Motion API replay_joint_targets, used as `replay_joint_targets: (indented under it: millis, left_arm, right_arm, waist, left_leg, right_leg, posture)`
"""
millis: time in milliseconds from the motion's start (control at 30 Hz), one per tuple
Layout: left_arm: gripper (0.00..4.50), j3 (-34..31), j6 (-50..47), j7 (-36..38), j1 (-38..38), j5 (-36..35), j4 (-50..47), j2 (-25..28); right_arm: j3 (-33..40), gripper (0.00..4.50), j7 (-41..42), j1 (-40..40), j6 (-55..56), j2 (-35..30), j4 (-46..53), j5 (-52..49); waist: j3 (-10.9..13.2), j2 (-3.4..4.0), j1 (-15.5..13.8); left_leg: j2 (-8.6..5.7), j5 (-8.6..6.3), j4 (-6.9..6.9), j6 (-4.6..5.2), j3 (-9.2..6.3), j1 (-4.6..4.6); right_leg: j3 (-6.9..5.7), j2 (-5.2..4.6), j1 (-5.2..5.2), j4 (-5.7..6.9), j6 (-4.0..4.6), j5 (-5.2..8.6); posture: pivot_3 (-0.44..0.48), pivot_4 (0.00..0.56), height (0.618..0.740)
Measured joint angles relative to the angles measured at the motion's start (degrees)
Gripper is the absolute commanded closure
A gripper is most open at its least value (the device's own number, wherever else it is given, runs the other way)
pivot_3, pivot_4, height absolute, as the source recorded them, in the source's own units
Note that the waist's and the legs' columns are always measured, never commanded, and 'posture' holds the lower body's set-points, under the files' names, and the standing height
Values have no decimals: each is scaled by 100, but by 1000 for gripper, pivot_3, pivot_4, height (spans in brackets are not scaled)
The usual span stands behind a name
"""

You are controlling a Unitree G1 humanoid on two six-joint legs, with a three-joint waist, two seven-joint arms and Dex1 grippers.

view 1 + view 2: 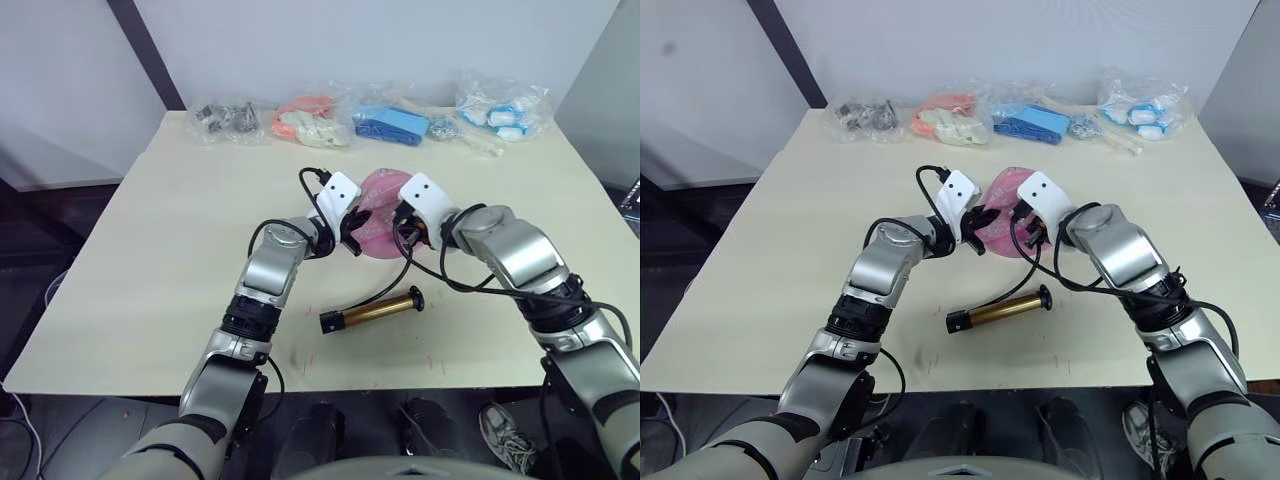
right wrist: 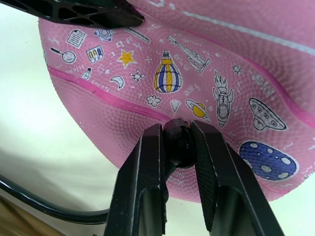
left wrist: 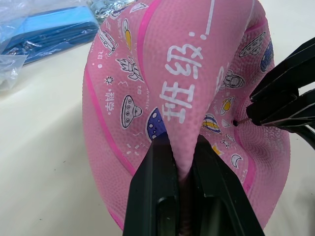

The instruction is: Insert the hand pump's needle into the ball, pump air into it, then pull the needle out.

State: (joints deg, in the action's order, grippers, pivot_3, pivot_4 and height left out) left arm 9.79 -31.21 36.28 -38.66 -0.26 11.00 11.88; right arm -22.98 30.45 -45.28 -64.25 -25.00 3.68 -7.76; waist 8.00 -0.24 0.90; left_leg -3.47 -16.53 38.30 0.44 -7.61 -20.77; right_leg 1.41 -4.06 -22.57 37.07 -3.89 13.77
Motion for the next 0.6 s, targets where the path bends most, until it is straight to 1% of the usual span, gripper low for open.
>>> replay_joint_targets:
  millis: [600]
  left_arm:
    - [4500, -150, -195, -1, -60, -2, 178, -29]
  right_arm:
    - [-136, 4231, 316, -126, 571, 420, -746, 645]
  waist:
    - [-92, -15, 50]
  left_leg:
    - [5, -2, -9, 0, -2, 18]
  right_leg:
    - [0, 4, 9, 0, -1, 0]
  posture:
    - [0, 150, 740]
